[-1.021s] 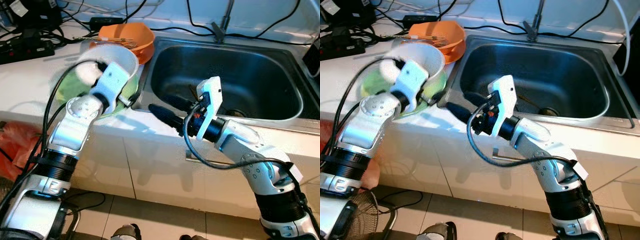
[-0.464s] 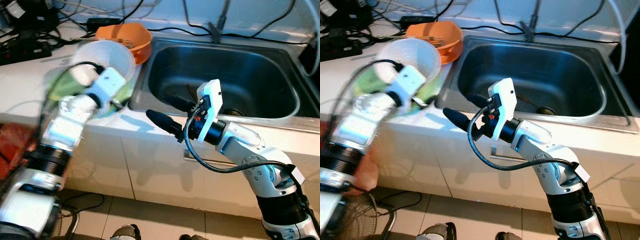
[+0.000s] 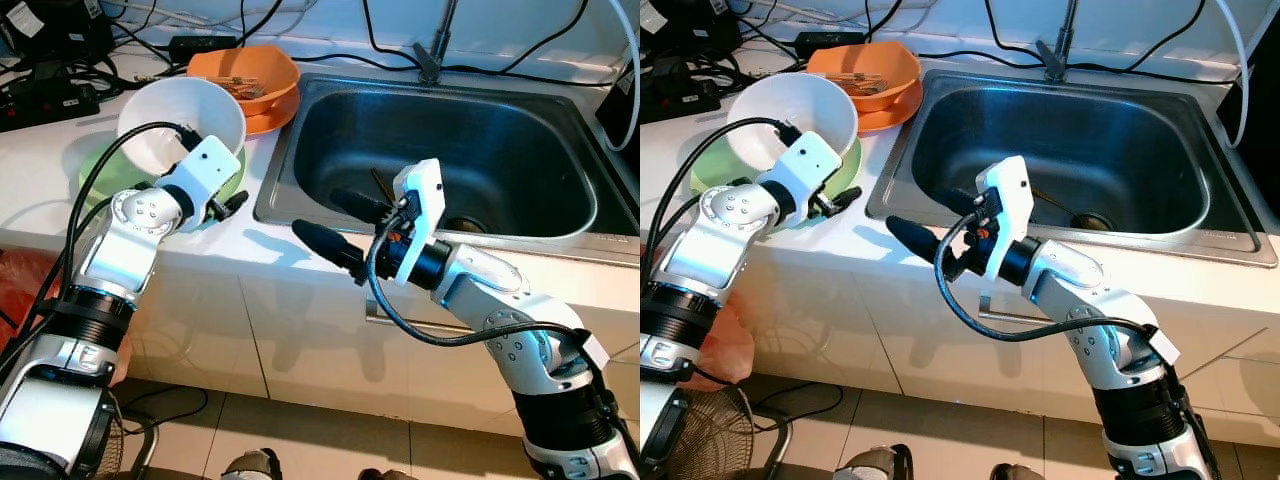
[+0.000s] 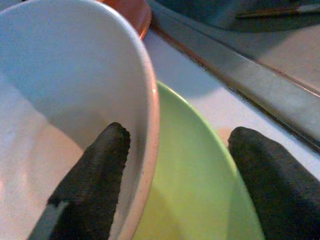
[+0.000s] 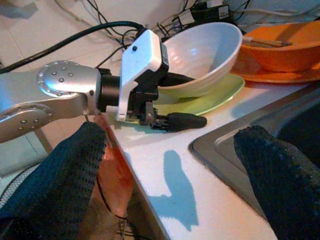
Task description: Kitchen organization
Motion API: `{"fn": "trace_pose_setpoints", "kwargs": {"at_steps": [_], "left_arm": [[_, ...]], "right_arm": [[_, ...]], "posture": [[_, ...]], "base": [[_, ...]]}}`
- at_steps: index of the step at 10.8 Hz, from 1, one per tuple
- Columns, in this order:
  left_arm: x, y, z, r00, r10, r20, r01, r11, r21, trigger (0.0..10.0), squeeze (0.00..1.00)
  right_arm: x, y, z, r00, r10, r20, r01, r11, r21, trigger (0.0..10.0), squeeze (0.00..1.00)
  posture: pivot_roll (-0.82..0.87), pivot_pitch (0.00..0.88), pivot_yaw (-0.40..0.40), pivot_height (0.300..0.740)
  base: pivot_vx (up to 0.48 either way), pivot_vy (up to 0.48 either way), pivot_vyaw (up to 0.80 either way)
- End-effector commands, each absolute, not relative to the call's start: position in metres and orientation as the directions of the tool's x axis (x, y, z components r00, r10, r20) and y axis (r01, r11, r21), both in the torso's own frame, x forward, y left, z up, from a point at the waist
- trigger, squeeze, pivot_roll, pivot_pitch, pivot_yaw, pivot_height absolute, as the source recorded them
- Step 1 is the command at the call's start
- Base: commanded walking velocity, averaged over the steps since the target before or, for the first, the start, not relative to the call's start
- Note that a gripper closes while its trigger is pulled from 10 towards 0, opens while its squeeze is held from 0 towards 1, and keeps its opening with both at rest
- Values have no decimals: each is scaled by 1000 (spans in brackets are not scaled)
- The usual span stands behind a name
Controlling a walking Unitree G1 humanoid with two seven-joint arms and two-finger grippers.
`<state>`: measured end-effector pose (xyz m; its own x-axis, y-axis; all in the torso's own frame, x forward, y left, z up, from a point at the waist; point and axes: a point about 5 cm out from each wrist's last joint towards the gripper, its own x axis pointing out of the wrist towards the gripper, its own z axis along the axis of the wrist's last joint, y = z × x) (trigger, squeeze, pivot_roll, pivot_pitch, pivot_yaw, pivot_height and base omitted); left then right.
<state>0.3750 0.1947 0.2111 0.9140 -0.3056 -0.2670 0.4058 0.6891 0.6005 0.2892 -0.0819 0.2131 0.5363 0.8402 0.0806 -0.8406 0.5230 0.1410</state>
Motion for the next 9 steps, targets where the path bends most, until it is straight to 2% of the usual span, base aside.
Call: {"fn": "trace_pose_setpoints", "kwargs": {"at_steps": [1, 2, 4, 6, 7, 9], "left_arm": [[377, 195, 220, 920, -305, -245, 391, 687, 612, 4784, 0], [378, 196, 222, 926, -294, -237, 377, 676, 633, 10000, 0], [378, 200, 231, 937, -277, -213, 346, 664, 663, 10000, 0], [379, 198, 245, 947, -291, -137, 308, 701, 643, 10000, 0], [379, 196, 246, 946, -300, -119, 307, 721, 621, 10000, 1000], [379, 197, 239, 944, -291, -154, 320, 701, 637, 10000, 1000]], "right_arm": [[287, -79, 215, 520, 850, 87, -852, 510, 119, 10000, 816], [287, -79, 215, 519, 850, 87, -853, 508, 119, 10000, 812], [287, -79, 214, 519, 851, 85, -853, 508, 119, 10000, 812], [287, -78, 213, 518, 851, 85, -854, 507, 120, 10000, 820], [288, -78, 213, 517, 852, 85, -854, 506, 120, 10000, 820], [289, -78, 213, 515, 853, 86, -855, 505, 116, 10000, 820]], "posture": [[37, 109, 14, 740], [36, 108, 15, 740], [37, 108, 15, 740], [41, 105, 14, 740], [41, 104, 12, 740], [41, 103, 11, 740]], "base": [[0, 0, 0], [0, 0, 0], [0, 0, 0], [0, 0, 0], [0, 0, 0], [0, 0, 0]]}}
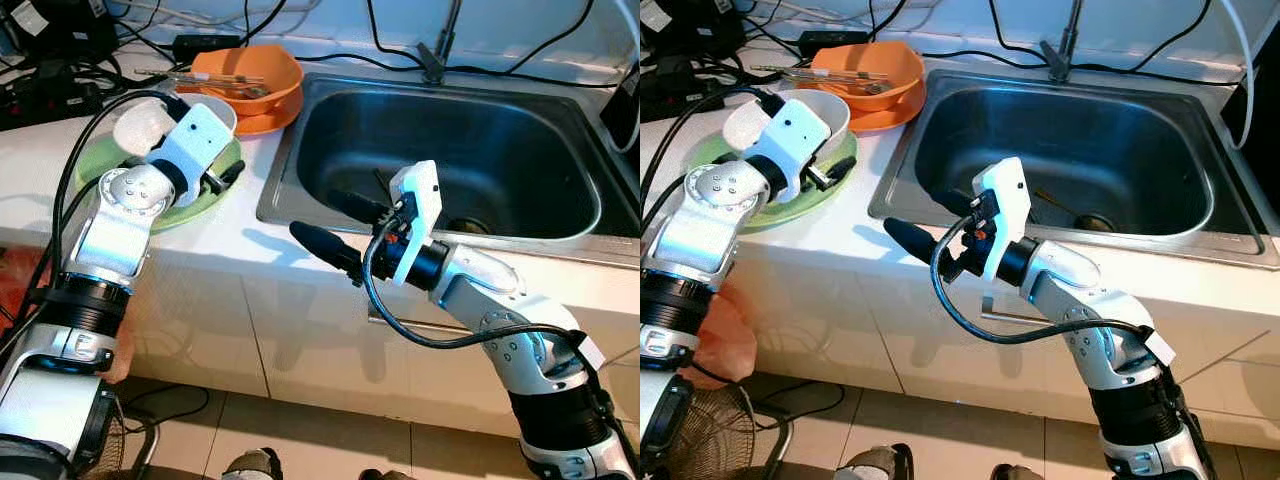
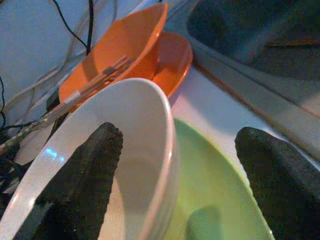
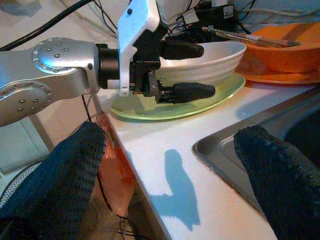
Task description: Kitchen organization
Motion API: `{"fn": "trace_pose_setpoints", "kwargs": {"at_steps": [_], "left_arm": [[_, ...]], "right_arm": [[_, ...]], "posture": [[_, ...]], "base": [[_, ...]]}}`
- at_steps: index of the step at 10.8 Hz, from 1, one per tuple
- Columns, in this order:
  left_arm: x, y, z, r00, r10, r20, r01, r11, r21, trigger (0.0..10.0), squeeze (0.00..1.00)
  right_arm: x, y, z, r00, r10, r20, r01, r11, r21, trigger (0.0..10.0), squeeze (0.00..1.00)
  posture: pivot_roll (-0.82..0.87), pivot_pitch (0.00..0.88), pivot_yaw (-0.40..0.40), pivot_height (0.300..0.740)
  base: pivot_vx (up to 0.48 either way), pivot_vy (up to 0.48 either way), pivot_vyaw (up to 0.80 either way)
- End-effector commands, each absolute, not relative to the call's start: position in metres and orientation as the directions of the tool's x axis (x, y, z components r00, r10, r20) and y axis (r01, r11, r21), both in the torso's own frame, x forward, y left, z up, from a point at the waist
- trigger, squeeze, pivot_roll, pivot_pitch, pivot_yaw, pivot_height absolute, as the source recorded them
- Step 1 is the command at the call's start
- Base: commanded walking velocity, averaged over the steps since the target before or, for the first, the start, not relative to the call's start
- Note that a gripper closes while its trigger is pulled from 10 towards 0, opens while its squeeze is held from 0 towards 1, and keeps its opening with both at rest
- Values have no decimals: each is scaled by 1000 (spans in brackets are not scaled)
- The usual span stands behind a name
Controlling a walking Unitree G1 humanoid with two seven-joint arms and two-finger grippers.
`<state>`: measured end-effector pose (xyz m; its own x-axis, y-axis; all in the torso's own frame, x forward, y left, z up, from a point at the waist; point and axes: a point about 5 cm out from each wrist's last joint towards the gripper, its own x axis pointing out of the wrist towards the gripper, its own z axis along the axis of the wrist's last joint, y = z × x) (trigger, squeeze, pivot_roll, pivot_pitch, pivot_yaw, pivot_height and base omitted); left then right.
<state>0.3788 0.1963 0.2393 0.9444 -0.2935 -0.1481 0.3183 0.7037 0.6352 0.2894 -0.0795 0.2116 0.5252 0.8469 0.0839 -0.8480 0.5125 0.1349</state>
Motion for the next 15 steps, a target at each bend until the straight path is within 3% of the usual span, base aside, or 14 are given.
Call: {"fn": "trace_pose_setpoints", "kwargs": {"at_steps": [1, 3, 5, 9, 10, 11, 15], "left_arm": [[379, 200, 234, 940, -285, -189, 337, 679, 653, 10000, 0], [377, 210, 224, 923, -268, -277, 385, 650, 655, 10000, 0], [378, 227, 227, 941, -199, -275, 337, 638, 693, 10000, 0], [380, 232, 233, 957, -177, -228, 288, 665, 690, 10000, 0], [379, 234, 225, 946, -190, -261, 319, 669, 671, 1098, 0], [378, 234, 220, 940, -193, -280, 335, 669, 664, 0, 0], [377, 232, 216, 930, -219, -297, 365, 663, 654, 0, 0]], "right_arm": [[289, -78, 214, 515, 853, 86, -855, 505, 114, 10000, 820], [289, -79, 213, 515, 853, 87, -856, 505, 113, 10000, 820], [289, -78, 213, 514, 853, 87, -856, 504, 115, 10000, 820], [288, -79, 212, 512, 855, 82, -857, 502, 118, 10000, 820], [288, -79, 212, 513, 854, 83, -856, 503, 117, 10000, 820], [287, -79, 212, 514, 854, 82, -856, 504, 118, 10000, 820], [287, -80, 212, 513, 855, 76, -856, 503, 120, 10000, 820]], "posture": [[41, 103, 11, 740], [39, 98, 10, 740], [38, 103, 8, 740], [36, 108, 6, 740], [34, 110, 5, 740], [32, 112, 5, 740], [29, 116, 1, 740]], "base": [[0, 0, 0], [0, 0, 0], [0, 0, 0], [0, 0, 0], [0, 0, 0], [0, 0, 0], [0, 0, 0]]}}
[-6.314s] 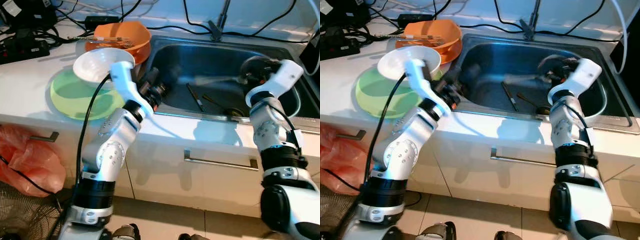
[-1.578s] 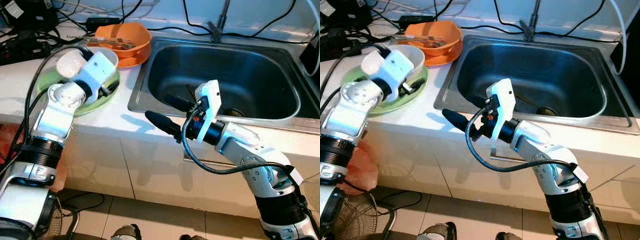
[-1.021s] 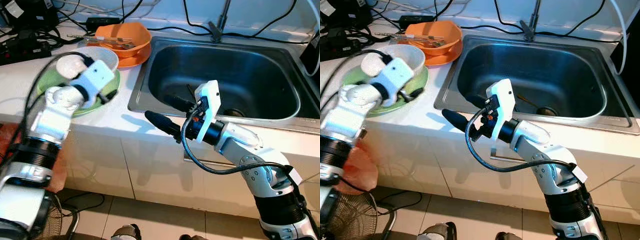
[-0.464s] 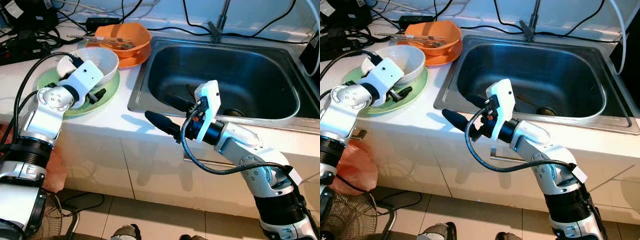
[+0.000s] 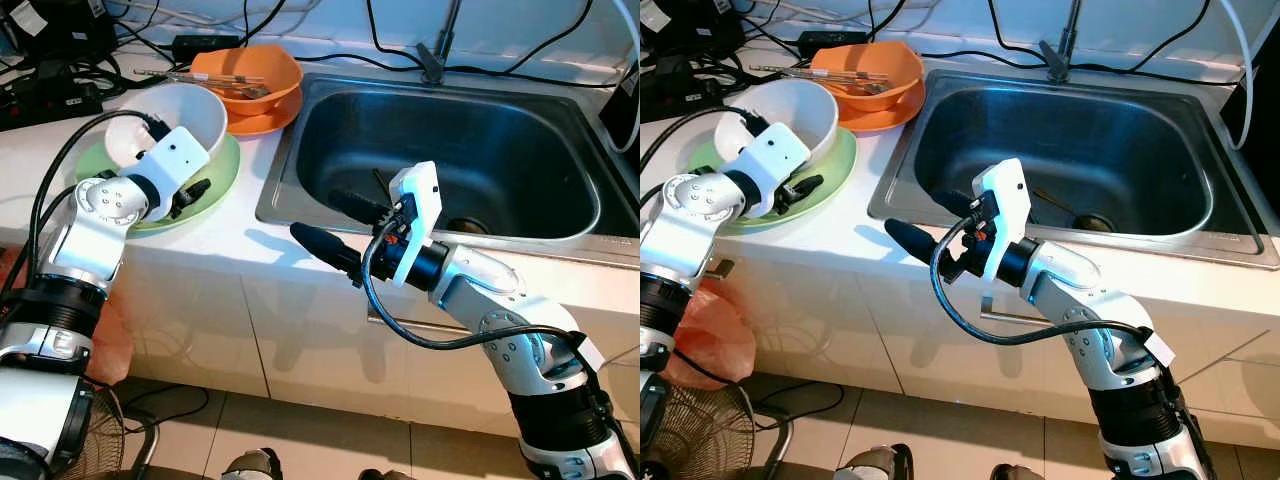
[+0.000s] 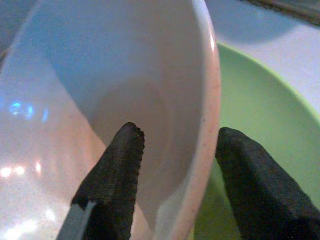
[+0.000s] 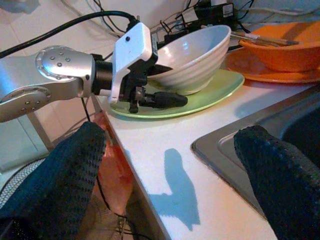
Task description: Kitchen organization
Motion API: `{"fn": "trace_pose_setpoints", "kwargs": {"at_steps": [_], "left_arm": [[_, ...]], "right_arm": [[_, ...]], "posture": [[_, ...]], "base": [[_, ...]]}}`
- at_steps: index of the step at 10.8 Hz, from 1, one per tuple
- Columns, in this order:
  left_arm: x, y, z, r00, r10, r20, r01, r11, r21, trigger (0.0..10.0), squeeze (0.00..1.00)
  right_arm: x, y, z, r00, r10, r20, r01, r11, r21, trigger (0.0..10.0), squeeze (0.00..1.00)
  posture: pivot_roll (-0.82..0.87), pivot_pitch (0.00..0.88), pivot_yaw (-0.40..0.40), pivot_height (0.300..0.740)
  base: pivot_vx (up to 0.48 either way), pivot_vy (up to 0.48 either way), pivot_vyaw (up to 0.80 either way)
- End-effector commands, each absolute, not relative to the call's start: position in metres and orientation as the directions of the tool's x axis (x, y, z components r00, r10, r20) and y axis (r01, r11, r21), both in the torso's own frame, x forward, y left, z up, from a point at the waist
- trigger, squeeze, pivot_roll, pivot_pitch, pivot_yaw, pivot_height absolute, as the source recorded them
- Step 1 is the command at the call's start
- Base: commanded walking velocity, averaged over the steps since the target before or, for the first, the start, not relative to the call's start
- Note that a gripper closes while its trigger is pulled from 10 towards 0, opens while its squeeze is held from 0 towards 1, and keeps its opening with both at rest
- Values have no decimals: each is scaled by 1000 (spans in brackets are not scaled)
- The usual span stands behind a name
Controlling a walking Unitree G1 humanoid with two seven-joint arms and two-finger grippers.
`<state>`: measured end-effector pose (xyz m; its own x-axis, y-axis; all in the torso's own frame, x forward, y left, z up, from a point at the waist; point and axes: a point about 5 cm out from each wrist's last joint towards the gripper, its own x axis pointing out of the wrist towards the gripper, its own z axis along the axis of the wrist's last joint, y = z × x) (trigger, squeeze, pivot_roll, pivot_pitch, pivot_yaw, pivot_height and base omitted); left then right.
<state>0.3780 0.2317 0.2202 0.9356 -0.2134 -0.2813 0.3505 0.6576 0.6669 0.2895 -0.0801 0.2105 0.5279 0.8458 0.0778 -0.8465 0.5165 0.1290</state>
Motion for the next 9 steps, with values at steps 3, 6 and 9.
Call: {"fn": "trace_pose_setpoints", "kwargs": {"at_steps": [3, 6, 9], "left_arm": [[378, 231, 218, 937, -225, -267, 348, 668, 658, 0, 0], [379, 229, 223, 944, -233, -235, 331, 669, 666, 0, 0], [382, 225, 241, 973, -222, -70, 206, 680, 704, 0, 0]], "right_arm": [[287, -81, 211, 517, 854, 66, -854, 507, 119, 10000, 800], [290, -82, 209, 533, 844, 56, -843, 525, 113, 10000, 737], [292, -82, 208, 537, 842, 47, -841, 530, 107, 10000, 0]], "posture": [[28, 116, 0, 740], [28, 113, 1, 740], [31, 109, 0, 740]], "base": [[0, 0, 0], [0, 0, 0], [0, 0, 0]]}}
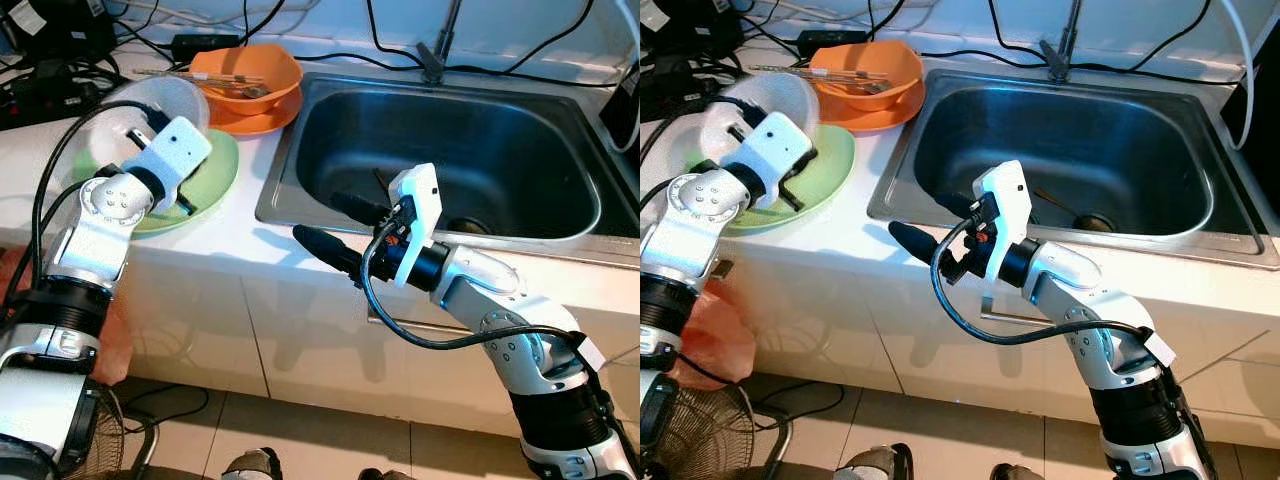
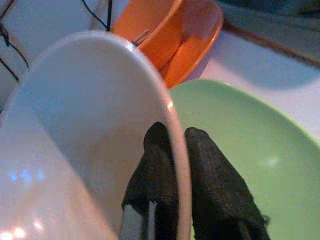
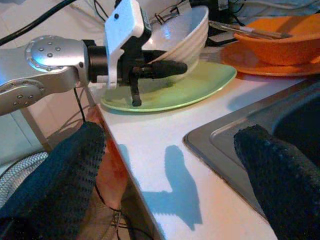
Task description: Kitchen organization
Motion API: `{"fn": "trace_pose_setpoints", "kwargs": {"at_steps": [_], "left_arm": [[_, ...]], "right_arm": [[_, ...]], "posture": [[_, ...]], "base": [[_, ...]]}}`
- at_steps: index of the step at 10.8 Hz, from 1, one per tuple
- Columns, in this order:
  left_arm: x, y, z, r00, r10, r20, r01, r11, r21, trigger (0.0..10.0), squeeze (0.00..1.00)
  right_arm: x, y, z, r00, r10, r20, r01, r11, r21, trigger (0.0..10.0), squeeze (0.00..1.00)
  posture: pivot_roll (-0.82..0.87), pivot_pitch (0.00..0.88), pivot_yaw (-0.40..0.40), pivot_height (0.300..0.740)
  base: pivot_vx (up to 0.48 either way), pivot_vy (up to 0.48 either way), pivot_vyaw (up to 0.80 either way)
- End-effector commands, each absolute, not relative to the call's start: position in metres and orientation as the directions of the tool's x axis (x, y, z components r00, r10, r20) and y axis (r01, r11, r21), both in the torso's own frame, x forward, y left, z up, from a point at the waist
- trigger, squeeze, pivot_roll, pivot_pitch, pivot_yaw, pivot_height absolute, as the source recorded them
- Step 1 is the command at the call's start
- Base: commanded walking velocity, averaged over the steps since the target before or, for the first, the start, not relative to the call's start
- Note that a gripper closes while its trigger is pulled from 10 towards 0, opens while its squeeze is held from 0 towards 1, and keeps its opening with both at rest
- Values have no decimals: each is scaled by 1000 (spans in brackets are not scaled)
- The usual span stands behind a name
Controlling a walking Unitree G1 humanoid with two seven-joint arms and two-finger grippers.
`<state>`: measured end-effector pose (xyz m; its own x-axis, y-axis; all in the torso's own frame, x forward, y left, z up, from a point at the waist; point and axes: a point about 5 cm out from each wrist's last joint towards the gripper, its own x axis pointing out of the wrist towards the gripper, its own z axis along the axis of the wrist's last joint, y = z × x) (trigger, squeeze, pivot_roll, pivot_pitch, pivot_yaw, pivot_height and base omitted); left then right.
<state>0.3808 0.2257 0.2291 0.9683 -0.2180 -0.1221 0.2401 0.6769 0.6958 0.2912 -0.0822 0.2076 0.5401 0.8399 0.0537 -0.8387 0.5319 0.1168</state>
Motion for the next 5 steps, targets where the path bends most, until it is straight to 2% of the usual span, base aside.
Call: {"fn": "trace_pose_setpoints", "kwargs": {"at_steps": [1, 5], "left_arm": [[382, 225, 242, 974, -220, -58, 196, 681, 706, 0, 0], [383, 221, 244, 976, -219, -9, 154, 655, 740, 0, 0]], "right_arm": [[292, -81, 207, 532, 846, 39, -844, 526, 108, 10000, 0], [293, -82, 205, 541, 840, 32, -838, 536, 106, 10000, 0]], "posture": [[32, 107, 1, 740], [33, 102, 4, 740]], "base": [[0, 0, 0], [0, 0, 0]]}}
